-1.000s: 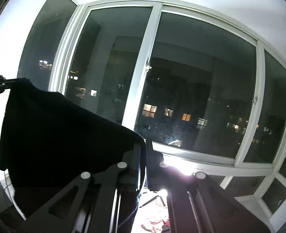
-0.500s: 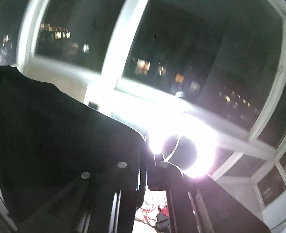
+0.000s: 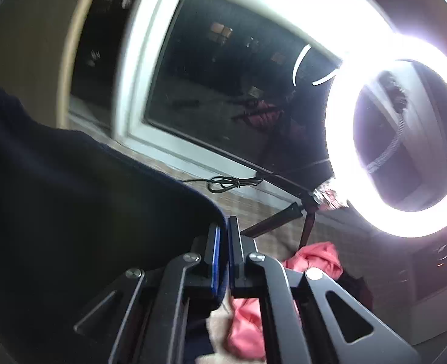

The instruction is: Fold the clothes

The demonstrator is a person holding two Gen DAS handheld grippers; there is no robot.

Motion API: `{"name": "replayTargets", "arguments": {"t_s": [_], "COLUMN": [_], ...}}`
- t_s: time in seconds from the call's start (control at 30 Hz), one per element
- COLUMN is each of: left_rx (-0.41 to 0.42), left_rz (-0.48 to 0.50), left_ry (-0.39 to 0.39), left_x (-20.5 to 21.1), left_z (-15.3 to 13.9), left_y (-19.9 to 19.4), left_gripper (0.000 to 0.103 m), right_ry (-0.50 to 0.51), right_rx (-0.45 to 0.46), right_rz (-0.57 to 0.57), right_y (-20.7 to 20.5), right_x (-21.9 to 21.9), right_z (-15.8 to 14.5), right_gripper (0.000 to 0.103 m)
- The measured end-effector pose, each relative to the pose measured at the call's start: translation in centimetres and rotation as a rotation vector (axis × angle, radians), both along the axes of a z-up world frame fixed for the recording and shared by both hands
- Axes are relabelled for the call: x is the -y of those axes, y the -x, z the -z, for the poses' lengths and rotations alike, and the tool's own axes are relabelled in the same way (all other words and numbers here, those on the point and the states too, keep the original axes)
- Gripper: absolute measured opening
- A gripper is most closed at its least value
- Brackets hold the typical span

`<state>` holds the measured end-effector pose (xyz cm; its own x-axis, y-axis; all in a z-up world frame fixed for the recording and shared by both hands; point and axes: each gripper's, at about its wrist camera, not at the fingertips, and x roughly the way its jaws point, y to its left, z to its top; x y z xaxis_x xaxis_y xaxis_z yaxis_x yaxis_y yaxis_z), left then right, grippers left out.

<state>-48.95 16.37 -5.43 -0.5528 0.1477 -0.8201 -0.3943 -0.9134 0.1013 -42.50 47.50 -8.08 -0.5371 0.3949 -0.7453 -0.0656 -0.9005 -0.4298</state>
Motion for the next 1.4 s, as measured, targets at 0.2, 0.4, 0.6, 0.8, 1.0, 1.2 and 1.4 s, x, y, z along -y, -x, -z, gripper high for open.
{"name": "replayTargets", "arguments": {"t_s": [0.2,0.4,0.6,0.8,1.0,1.2,1.4], "left_rx": [0.083,0.020,0.131,0.226,0.302,0.267,0.175], "left_rz": [-0.019,0.036,0.001,0.019,-0.007,-0.021,-0.100], "left_ry": [-0.001,0.065,0.112,0.240,0.183,0.140,0.196], "left_x": [-1.3,1.4,5.8,5.6,6.9,7.4,9.4], "left_z": [2.5,0.3,5.3,12.6,14.0,11.1,7.9], "left_y": [0.4,-1.3,-3.4,-3.9,-3.6,-4.0,-3.6], "left_gripper": [0.012,0.032,0.034,0.036,0.006,0.004,0.004], "right_ry": [0.079,0.186,0.349,0.434,0.435,0.475,0.326], "right_rx": [0.074,0.112,0.206,0.265,0.300,0.268,0.169], "right_rz": [0.006,-0.054,-0.101,-0.077,-0.084,-0.027,0.124], "right_y": [1.6,-1.4,-9.8,-10.7,-10.0,-10.4,-11.3], "right_x": [-0.2,-0.7,0.4,0.7,-0.1,-3.7,-8.9], "right_z": [2.1,1.6,7.7,12.1,13.7,11.4,8.5], "right_gripper": [0.041,0.057,0.069,0.069,0.067,0.006,0.006]}}
